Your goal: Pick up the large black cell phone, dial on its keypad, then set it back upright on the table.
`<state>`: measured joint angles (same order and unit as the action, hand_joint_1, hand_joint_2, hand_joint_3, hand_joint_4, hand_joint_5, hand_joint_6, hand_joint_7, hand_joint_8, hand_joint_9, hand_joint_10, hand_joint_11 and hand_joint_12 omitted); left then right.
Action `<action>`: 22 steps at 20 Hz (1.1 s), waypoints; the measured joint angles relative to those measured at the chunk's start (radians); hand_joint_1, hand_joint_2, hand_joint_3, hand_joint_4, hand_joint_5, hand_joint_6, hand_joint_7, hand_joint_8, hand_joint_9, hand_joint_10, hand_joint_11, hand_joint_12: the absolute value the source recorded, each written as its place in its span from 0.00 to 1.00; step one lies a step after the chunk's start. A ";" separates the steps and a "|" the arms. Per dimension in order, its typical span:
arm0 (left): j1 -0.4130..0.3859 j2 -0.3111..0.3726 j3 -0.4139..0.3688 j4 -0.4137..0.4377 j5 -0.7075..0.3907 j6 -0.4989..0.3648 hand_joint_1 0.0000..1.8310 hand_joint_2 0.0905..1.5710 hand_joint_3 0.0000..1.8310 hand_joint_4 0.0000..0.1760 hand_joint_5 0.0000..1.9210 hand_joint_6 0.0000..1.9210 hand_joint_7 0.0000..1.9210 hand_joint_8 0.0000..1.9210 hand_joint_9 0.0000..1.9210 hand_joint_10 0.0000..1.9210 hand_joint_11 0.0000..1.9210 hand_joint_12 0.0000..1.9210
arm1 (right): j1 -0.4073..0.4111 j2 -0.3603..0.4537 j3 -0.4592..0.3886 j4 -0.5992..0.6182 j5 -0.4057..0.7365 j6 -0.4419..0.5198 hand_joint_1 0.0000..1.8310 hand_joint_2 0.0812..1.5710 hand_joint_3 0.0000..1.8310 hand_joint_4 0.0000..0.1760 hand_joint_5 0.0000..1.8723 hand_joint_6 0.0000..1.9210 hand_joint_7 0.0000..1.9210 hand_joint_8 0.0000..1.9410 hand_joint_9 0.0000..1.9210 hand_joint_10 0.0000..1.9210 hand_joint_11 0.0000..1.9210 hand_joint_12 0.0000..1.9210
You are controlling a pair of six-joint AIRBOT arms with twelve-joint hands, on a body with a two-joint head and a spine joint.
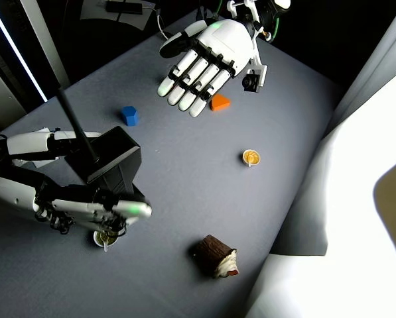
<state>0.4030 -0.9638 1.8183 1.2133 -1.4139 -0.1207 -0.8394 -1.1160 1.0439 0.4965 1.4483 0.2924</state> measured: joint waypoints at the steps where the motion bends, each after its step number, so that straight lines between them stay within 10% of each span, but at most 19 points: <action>1: 0.000 0.002 0.000 -0.002 -0.002 0.000 0.03 0.74 0.00 0.00 0.09 0.00 0.08 0.00 0.07 0.00 0.00 0.20 | 0.000 0.000 0.000 -0.004 0.001 0.000 0.75 0.70 0.00 0.00 0.48 0.52 0.53 0.47 0.47 0.67 0.36 0.76; 12: 0.000 0.003 0.000 -0.018 -0.005 0.000 0.05 0.76 0.00 0.00 0.08 0.00 0.09 0.00 0.07 0.00 0.00 0.17 | 0.000 -0.002 0.049 -0.028 -0.004 0.005 0.81 0.69 0.00 0.00 0.51 0.43 0.51 0.45 0.49 0.58 0.40 0.87; 16: 0.000 0.005 -0.008 -0.016 0.011 0.003 0.21 0.78 0.00 0.10 0.08 0.00 0.10 0.00 0.08 0.00 0.00 0.21 | 0.000 -0.002 0.070 -0.056 -0.002 0.002 0.81 0.69 0.00 0.00 0.49 0.49 0.49 0.46 0.50 0.54 0.44 0.83; 20: 0.000 0.005 -0.012 -0.013 0.054 0.011 0.36 0.82 0.00 0.19 0.10 0.00 0.28 0.01 0.32 0.06 0.04 0.64 | 0.000 0.000 0.076 -0.117 0.011 -0.002 0.81 0.69 0.00 0.00 0.48 0.49 0.50 0.46 0.50 0.55 0.43 0.84; 22: -0.002 0.005 -0.012 -0.012 0.076 0.013 0.36 0.83 0.00 0.20 0.10 0.00 0.30 0.01 0.34 0.07 0.05 0.68 | 0.004 0.000 0.085 -0.125 0.014 -0.002 0.81 0.69 0.00 0.00 0.48 0.49 0.50 0.46 0.50 0.55 0.43 0.84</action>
<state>0.4007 -0.9585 1.8065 1.2015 -1.3380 -0.1078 -0.8352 -1.1160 1.1294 0.3714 1.4624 0.2905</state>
